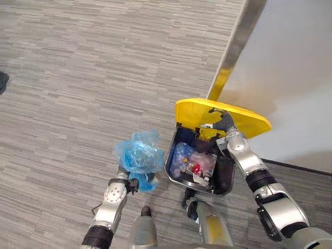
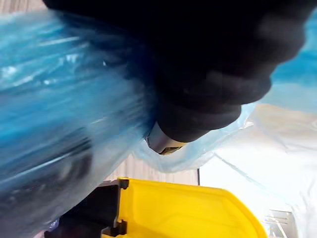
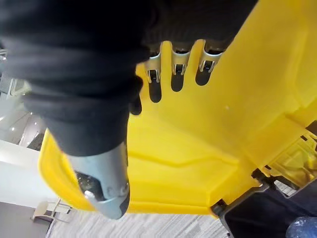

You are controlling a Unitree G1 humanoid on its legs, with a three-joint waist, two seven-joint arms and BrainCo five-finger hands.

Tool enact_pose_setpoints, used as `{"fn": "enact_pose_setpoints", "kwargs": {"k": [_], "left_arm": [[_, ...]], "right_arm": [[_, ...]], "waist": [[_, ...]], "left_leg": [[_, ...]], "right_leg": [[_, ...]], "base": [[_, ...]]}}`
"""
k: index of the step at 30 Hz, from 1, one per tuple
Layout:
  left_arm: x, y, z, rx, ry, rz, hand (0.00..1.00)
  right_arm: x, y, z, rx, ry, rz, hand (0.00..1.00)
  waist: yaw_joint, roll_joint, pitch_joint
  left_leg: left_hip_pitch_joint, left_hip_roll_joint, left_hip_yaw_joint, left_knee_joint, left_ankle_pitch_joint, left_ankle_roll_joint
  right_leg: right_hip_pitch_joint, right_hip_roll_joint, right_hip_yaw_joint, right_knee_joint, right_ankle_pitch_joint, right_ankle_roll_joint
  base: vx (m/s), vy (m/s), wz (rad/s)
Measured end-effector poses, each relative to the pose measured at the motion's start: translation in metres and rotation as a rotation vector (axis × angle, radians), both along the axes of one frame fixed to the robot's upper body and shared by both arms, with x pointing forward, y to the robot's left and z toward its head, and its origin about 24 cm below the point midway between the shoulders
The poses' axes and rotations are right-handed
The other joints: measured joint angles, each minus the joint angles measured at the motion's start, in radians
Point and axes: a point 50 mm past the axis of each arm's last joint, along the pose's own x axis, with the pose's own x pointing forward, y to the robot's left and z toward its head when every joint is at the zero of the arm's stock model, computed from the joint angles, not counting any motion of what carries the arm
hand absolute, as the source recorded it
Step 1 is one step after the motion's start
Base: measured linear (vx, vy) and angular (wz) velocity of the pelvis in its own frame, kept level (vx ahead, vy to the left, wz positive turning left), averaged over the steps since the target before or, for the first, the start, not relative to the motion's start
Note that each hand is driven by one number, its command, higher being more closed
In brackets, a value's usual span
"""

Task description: Gather rubbish on tea table into small bin, then transfer packed bag to large trash can.

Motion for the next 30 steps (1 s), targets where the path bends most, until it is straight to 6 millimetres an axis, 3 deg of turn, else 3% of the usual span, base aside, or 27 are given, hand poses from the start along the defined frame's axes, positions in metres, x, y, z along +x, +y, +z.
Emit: {"fn": "enact_pose_setpoints", "kwargs": {"k": [5,10,14,23,30], "left_arm": [[0.009,-0.012,0.016,0.008,-0.065,-0.092,1.0],[0.02,-0.043,0.049,0.001,-0.189,-0.285,1.0],[0.022,-0.066,0.06,0.025,-0.234,-0.407,1.0],[0.032,-0.133,0.105,0.079,-0.414,-0.658,1.0],[0.049,-0.166,0.114,0.208,-0.445,-0.725,1.0]], "right_arm": [[0.008,0.0,0.01,-0.028,-0.012,0.004,0.0],[0.011,-0.014,0.02,-0.087,-0.031,-0.013,0.0],[0.018,-0.009,0.029,-0.128,-0.039,0.008,0.0],[0.03,0.004,0.088,-0.19,-0.211,0.06,0.0],[0.028,0.01,0.124,-0.244,-0.332,0.096,0.0]], "waist": [[-0.022,-0.003,0.02],[-0.026,-0.003,0.046],[-0.031,-0.003,0.06],[-0.046,-0.01,0.12],[-0.051,-0.008,0.158]], "left_leg": [[-0.01,0.001,-0.013,0.004,0.0,0.0],[-0.026,-0.003,-0.003,0.03,0.0,-0.002],[-0.034,-0.006,0.017,0.061,-0.017,0.009],[-0.176,-0.021,0.063,0.211,-0.067,0.029],[-0.294,-0.002,0.073,0.359,-0.127,0.047]], "right_leg": [[0.01,0.018,0.022,-0.048,0.03,-0.009],[0.01,0.016,0.028,-0.057,0.053,-0.021],[0.009,0.015,0.045,-0.057,0.06,-0.019],[-0.115,-0.002,0.094,-0.008,0.083,-0.021],[-0.2,-0.003,0.1,0.051,0.081,-0.017]], "base": [[-0.01,-0.003,0.01],[0.03,0.047,-0.03],[0.01,0.053,-0.12],[-0.06,0.029,-0.14],[-0.06,0.008,-0.07]]}}
